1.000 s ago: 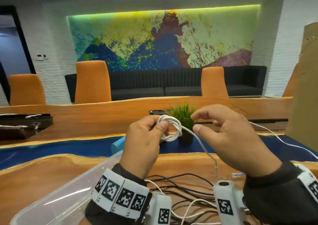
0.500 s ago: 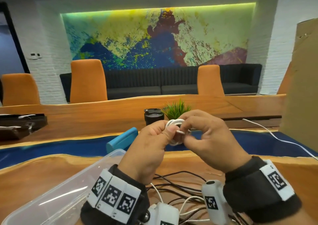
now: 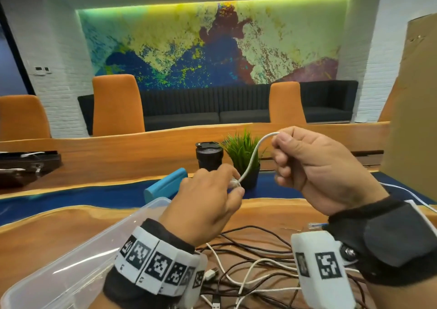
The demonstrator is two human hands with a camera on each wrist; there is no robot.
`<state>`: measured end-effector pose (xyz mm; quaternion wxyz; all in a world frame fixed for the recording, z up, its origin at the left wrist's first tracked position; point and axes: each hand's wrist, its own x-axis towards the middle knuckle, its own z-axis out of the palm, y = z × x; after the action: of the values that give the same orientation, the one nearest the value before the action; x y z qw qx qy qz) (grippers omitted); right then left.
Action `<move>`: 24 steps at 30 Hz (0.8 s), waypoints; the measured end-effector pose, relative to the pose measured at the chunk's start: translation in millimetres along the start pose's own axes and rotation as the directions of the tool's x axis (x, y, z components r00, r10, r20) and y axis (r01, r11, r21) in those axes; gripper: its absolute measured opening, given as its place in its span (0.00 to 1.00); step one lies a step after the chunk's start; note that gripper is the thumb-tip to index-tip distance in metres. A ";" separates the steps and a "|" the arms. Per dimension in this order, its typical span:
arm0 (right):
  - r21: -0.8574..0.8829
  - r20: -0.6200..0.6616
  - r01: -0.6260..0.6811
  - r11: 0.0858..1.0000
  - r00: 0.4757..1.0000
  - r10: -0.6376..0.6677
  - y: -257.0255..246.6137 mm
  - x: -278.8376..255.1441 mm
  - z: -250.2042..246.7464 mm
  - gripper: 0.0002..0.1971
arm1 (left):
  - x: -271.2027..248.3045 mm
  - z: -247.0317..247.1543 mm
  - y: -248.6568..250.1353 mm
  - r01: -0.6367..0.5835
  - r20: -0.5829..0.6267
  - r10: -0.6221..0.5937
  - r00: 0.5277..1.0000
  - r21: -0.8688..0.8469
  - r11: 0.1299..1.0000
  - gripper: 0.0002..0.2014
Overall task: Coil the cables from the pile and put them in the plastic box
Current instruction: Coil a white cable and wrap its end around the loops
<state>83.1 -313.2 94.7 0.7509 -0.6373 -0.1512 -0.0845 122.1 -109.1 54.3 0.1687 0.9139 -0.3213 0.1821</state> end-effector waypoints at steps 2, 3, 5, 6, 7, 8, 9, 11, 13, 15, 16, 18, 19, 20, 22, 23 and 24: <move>-0.246 -0.087 0.069 0.967 0.992 -0.093 4.2 1.5 -0.8 0.11 | 1.9 3.8 -1.4 -0.016 0.021 0.019 1.000 -0.104 0.994 0.09; -0.365 -0.131 0.103 0.925 0.978 -0.161 6.7 3.2 -2.4 0.11 | 3.1 4.3 -3.6 0.003 0.005 -0.002 1.000 -0.231 0.973 0.09; -0.565 -0.173 0.144 0.812 0.942 -0.288 11.2 7.4 -8.6 0.11 | 5.1 0.1 -7.0 0.052 -0.062 -0.098 0.993 -0.520 0.852 0.11; -0.680 -0.153 0.135 0.721 0.935 -0.319 13.8 9.5 -12.5 0.11 | 5.2 -3.6 -7.7 0.076 -0.079 -0.165 0.983 -0.643 0.762 0.12; -0.795 -0.113 0.095 0.600 0.947 -0.300 17.4 11.3 -16.0 0.11 | 5.1 -7.2 -7.2 0.095 -0.079 -0.223 0.972 -0.733 0.673 0.13; -0.878 -0.080 0.042 0.476 0.970 -0.232 21.1 12.5 -17.6 0.10 | 5.0 -9.9 -5.9 0.104 -0.074 -0.263 0.962 -0.791 0.602 0.14; -0.921 -0.064 -0.002 0.389 0.987 -0.147 25.3 13.1 -17.5 0.10 | 4.9 -11.0 -4.4 0.100 -0.075 -0.281 0.957 -0.822 0.561 0.14; -0.943 -0.061 -0.047 0.330 0.998 -0.032 32.9 12.9 -13.5 0.09 | 4.7 -10.1 0.5 0.057 -0.108 -0.270 0.957 -0.841 0.537 0.14; -0.932 -0.046 -0.032 0.362 0.999 -0.029 34.4 12.1 -8.0 0.07 | 5.2 -7.4 4.2 0.007 -0.138 -0.246 0.959 -0.861 0.509 0.14; -0.876 -0.066 -0.022 0.482 0.995 -0.073 30.2 10.6 -3.4 0.06 | 5.9 -5.4 7.2 -0.005 -0.137 -0.240 0.961 -0.878 0.479 0.13; -0.851 -0.082 -0.019 0.525 0.992 -0.099 28.1 9.8 -2.1 0.05 | 5.9 -5.2 8.9 -0.013 -0.149 -0.236 0.960 -0.868 0.496 0.13; -0.846 -0.099 -0.014 0.532 0.986 -0.132 26.3 8.8 -0.9 0.07 | 5.4 -4.7 12.5 -0.050 -0.222 -0.216 0.951 -0.798 0.601 0.11; -0.850 -0.105 -0.013 0.527 0.984 -0.144 26.6 8.2 -0.3 0.08 | 4.9 -3.9 13.9 -0.068 -0.258 -0.200 0.945 -0.755 0.652 0.11; -0.836 -0.113 -0.010 0.548 0.981 -0.156 27.3 8.5 0.4 0.07 | 4.6 -2.8 14.9 -0.082 -0.284 -0.187 0.941 -0.724 0.685 0.10; -0.673 -0.178 -0.006 0.740 0.972 -0.154 27.9 9.1 3.4 0.05 | 4.1 -0.6 15.6 -0.101 -0.303 -0.170 0.938 -0.707 0.700 0.09; -0.498 -0.223 -0.020 0.867 0.969 -0.106 26.8 9.3 5.3 0.04 | 4.2 0.2 15.8 -0.110 -0.308 -0.164 0.937 -0.706 0.699 0.09; -0.285 -0.245 -0.038 0.958 0.969 -0.034 25.6 9.6 7.0 0.05 | 4.2 0.5 16.2 -0.123 -0.319 -0.157 0.935 -0.703 0.701 0.08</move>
<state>99.5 -301.2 75.0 0.6634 -0.7242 -0.0421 -0.1835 114.8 -123.5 58.8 0.5657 0.7312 -0.3220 0.2039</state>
